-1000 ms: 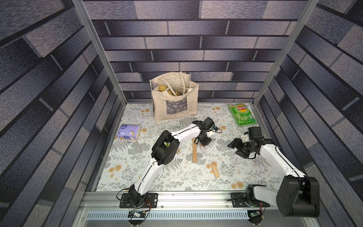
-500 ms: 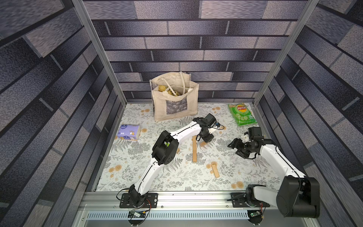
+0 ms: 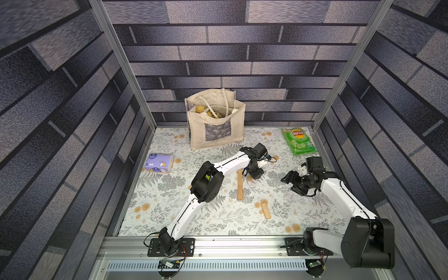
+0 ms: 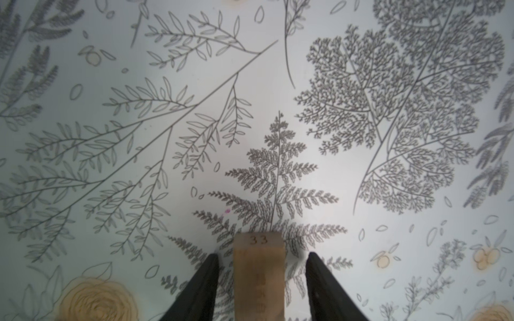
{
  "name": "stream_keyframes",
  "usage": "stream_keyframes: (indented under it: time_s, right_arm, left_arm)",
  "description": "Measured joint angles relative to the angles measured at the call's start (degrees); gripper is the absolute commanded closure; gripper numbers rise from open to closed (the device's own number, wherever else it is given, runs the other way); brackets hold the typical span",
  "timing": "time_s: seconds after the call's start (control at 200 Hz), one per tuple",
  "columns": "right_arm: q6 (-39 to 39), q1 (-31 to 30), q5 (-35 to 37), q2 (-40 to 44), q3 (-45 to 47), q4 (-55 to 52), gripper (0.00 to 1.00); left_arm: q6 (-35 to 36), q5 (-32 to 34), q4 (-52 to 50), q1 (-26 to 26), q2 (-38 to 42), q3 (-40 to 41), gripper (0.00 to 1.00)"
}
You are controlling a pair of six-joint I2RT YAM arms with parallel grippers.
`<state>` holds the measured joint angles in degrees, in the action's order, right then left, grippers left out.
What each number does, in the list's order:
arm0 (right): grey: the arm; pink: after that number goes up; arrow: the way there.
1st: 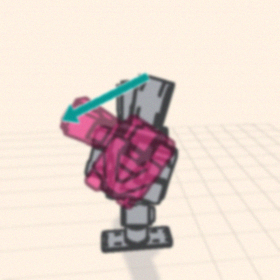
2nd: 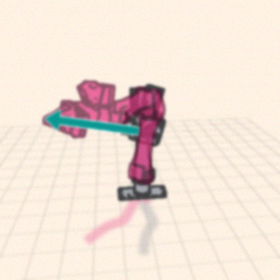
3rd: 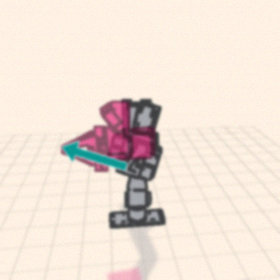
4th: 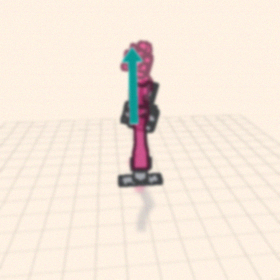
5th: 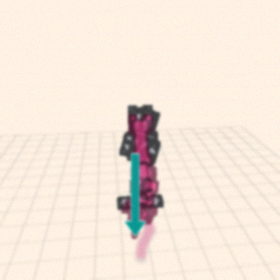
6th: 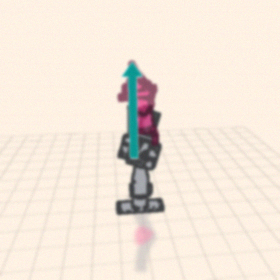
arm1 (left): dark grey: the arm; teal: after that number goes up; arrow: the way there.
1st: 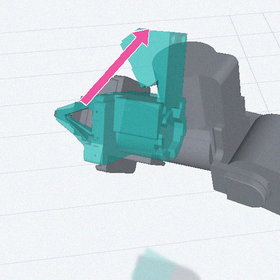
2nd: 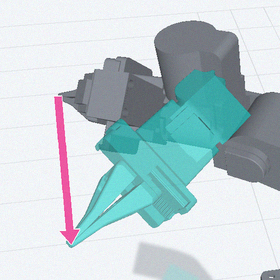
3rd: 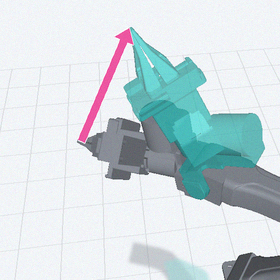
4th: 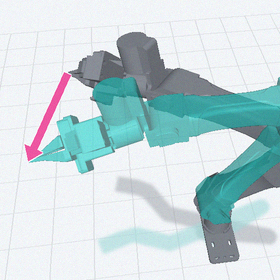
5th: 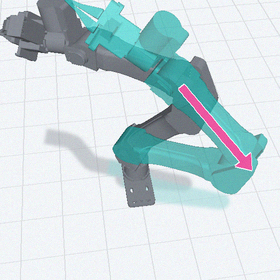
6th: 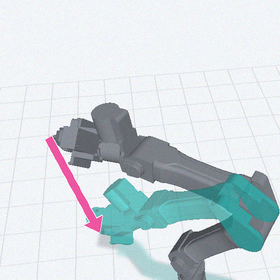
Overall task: Assemble the letter k with building blocks
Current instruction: Assemble the building block at the center of the board.
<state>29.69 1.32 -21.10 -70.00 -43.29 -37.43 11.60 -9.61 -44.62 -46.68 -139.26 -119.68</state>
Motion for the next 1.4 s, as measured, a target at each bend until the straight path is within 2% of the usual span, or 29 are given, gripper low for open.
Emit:
stream_keyframes:
  time_s: [1.403]
  right_arm:
    - [-0.2,0.0,0.0,0.0,0.8,0.0,0.28]
  left_arm:
    - [0.0,1.4,-2.2,-0.5,-0.7,-1.9,0.72]
